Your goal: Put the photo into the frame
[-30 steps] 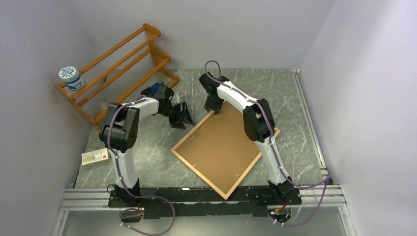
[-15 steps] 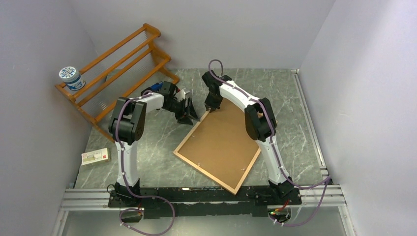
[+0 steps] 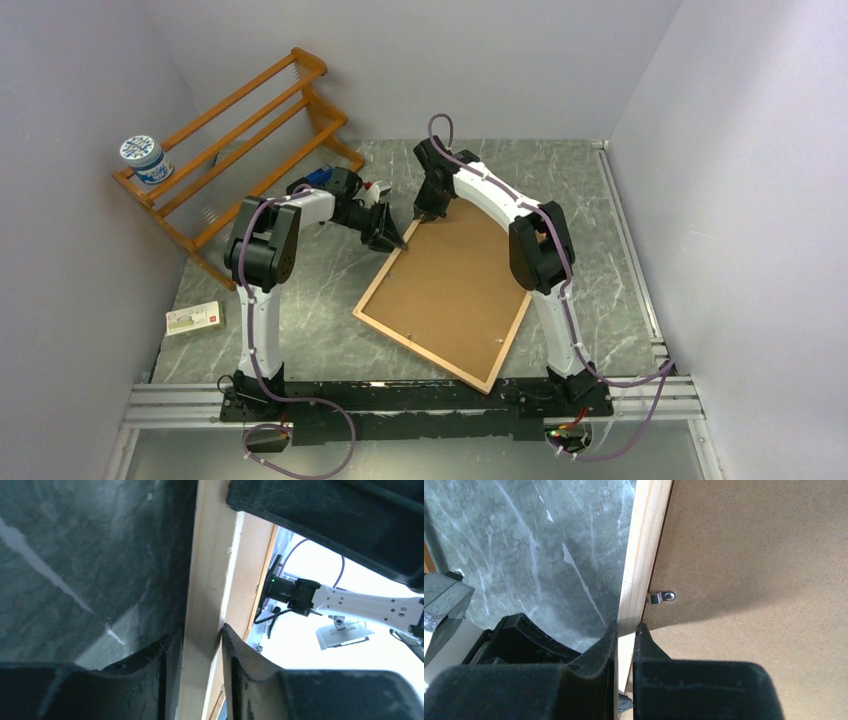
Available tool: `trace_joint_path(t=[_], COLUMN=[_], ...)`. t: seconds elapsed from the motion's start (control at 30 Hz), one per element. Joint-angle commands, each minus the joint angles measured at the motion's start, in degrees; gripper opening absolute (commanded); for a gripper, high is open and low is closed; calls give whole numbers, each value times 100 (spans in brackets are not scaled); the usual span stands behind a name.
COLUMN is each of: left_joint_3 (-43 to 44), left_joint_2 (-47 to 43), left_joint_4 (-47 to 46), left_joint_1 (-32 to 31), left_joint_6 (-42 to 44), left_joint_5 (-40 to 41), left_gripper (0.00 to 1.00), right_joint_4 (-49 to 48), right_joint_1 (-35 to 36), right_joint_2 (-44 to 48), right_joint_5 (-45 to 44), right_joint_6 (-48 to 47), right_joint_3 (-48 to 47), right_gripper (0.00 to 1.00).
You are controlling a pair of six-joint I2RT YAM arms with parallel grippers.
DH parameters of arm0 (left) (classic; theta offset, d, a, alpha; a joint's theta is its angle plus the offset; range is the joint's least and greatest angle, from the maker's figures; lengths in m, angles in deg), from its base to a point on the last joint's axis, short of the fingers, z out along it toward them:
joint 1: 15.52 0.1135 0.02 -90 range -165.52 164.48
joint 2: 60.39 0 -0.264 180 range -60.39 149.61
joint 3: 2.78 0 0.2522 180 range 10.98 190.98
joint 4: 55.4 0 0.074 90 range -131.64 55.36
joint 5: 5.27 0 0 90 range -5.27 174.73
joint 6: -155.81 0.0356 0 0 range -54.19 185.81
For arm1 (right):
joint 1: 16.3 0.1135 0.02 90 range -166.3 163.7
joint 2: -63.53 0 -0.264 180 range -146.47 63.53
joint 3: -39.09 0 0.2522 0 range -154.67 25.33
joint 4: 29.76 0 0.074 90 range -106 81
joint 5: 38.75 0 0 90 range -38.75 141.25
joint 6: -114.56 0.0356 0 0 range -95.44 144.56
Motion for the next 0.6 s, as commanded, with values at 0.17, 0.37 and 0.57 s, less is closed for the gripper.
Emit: trace_joint_path(t=[0.17, 0.37, 0.57], left_joint_3=[90, 67, 137], left_joint_2=[-48, 0, 55], left_joint_4=[-503, -575, -375], left_joint_1=[-41, -59, -63], left_joint_6=[-193, -307, -184], left_joint_5=[-1436, -1490, -1453], left_gripper=[26, 46, 41], right_joint_4=[-508, -511, -508], right_joint_1=[-13, -8, -12], right_joint_2=[611, 649, 671], right_joint_5=[251, 275, 279], right_joint_6=[-223, -187, -161], right_joint_3=[-114, -175, -146], right_gripper=[0, 0, 0])
